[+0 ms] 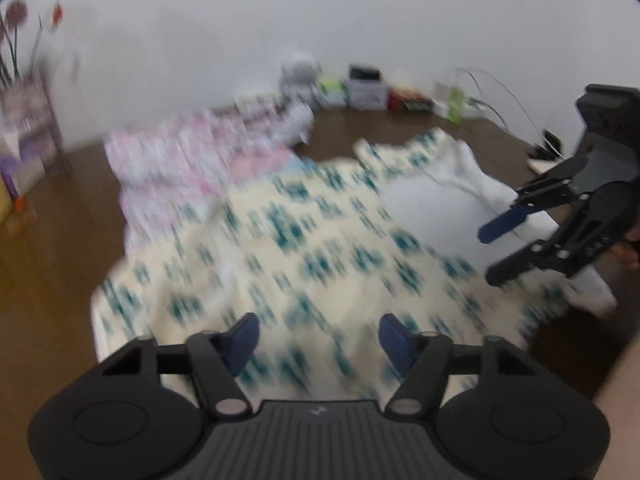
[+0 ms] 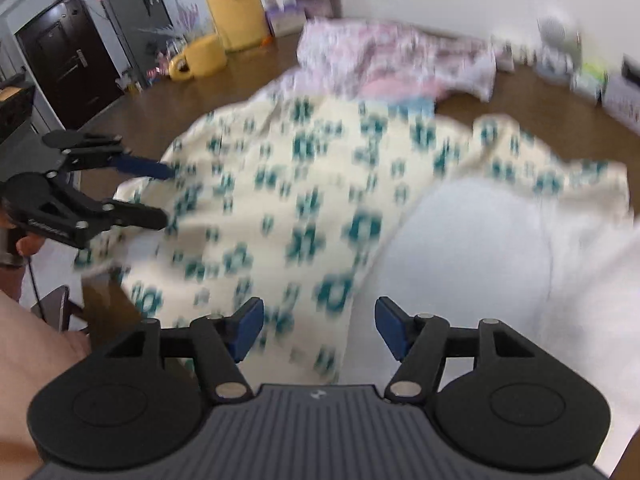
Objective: Fold clothes
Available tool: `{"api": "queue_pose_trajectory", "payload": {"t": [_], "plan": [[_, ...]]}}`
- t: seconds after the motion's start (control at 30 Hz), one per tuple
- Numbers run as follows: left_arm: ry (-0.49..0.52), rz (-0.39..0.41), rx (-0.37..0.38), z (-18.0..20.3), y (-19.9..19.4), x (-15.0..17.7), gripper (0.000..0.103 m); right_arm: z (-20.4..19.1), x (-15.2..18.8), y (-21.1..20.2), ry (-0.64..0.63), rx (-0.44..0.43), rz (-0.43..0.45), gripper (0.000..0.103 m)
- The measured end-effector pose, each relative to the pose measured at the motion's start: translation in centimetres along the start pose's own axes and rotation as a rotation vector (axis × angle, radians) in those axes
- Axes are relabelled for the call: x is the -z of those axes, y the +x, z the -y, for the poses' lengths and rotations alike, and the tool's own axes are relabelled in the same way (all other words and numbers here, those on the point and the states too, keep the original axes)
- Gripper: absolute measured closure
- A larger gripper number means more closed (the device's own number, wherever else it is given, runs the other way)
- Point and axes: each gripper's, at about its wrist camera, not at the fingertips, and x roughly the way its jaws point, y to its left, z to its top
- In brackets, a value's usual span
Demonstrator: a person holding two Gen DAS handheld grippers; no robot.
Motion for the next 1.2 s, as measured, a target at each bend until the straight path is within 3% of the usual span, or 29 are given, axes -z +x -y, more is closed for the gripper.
{"api": "queue_pose_trajectory", "payload": {"t": [0.1, 0.23, 0.37, 0.47, 0.5, 0.53, 0.57, 0.63, 0.83, 1.0, 1.2], "plan": [[-0.064, -0.07, 0.043, 0.3, 0.1, 1.9, 0.049, 0.6, 1.9, 0.0, 0.047, -0.014, -0.039, 0.044], [-0.173, -0.095, 0.068, -0.6, 0.8, 3.0, 0.055, 1.2, 2.4, -0.1, 0.064, -0.057, -0.059, 0.047], [-0.248, -0.09, 0.097, -1.4, 1.4, 2.6, 0.077, 1.1, 2.4, -0.2, 0.04, -0.072, -0.076, 0.049], [-0.266, -0.098, 0.096, -1.8, 1.9, 2.3, 0.085, 0.9, 2.6, -0.4, 0.016, -0.084, -0.085, 0.053], [-0.273, -0.105, 0.1, -1.9, 2.0, 2.2, 0.09, 0.9, 2.7, -0.4, 0.009, -0.088, -0.088, 0.055], [-0.279, -0.115, 0.109, -2.0, 2.2, 2.2, 0.101, 0.9, 2.8, -0.5, 0.007, -0.093, -0.094, 0.064], [-0.284, -0.122, 0.121, -2.1, 2.3, 2.2, 0.101, 1.0, 2.8, -0.5, 0.005, -0.097, -0.101, 0.081], [-0.284, -0.131, 0.155, -2.0, 1.8, 2.3, 0.101, 1.2, 2.9, -0.6, -0.005, -0.117, -0.122, 0.092], [-0.324, -0.139, 0.267, -2.1, -0.6, 2.8, 0.101, 1.7, 2.3, -1.8, -0.074, -0.17, -0.183, 0.093], [-0.346, -0.216, 0.259, -1.6, 0.8, 3.8, 0.101, 2.0, 2.1, -0.9, -0.089, -0.184, -0.241, 0.094], [-0.342, -0.206, 0.237, -1.6, 0.9, 3.4, 0.099, 1.6, 2.1, -1.7, -0.098, -0.159, -0.239, 0.089]]}}
